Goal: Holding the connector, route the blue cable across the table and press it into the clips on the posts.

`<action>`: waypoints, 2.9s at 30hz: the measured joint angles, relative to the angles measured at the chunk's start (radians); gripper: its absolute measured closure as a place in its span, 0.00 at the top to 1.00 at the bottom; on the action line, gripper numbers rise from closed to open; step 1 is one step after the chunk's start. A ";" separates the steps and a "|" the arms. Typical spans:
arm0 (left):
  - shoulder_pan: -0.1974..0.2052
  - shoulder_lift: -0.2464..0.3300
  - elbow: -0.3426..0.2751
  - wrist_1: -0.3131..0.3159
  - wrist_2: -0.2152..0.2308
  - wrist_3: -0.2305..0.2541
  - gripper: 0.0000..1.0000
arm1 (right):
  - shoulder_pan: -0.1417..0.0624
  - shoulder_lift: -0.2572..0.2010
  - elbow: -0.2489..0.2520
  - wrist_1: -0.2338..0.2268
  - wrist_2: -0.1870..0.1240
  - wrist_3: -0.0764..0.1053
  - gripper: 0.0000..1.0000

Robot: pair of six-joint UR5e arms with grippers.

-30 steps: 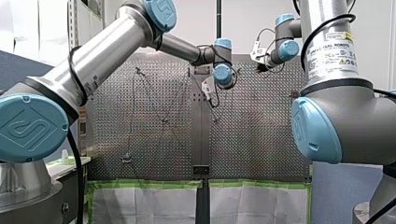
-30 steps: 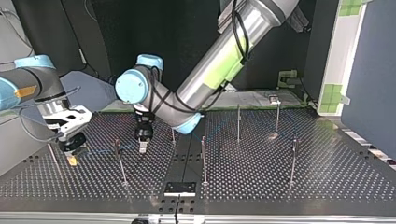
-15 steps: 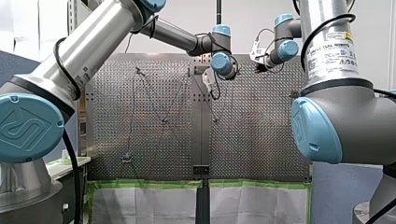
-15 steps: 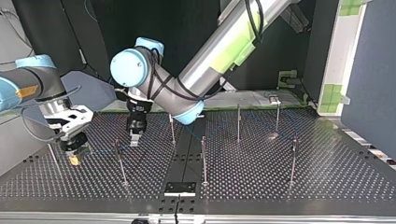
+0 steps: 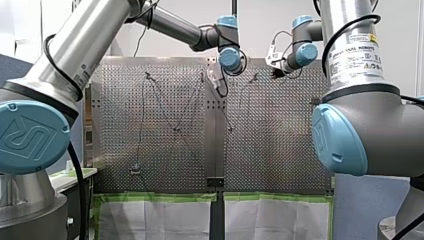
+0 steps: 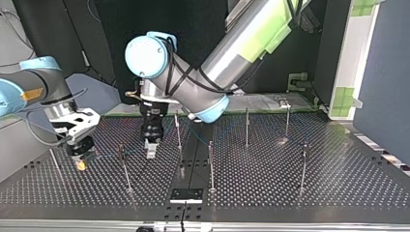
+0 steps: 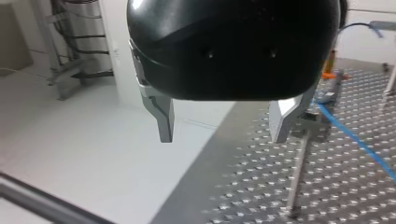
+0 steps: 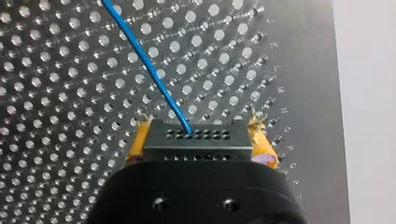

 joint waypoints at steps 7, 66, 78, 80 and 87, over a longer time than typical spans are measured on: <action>-0.008 0.058 -0.058 0.058 -0.005 -0.016 1.00 | 0.009 0.000 0.000 0.001 0.000 -0.003 0.00; -0.084 0.161 -0.584 0.583 -0.043 -0.077 1.00 | 0.042 0.003 0.000 0.003 0.008 -0.026 0.00; -0.190 0.055 -0.689 0.689 -0.146 -0.182 1.00 | 0.043 0.007 0.000 0.003 0.010 -0.030 0.00; -0.205 0.040 -0.707 0.706 -0.148 -0.200 1.00 | 0.043 0.008 0.000 0.003 0.011 -0.030 0.00; -0.191 0.023 -0.775 0.774 -0.109 -0.253 1.00 | 0.043 0.011 0.000 0.003 0.011 -0.032 0.00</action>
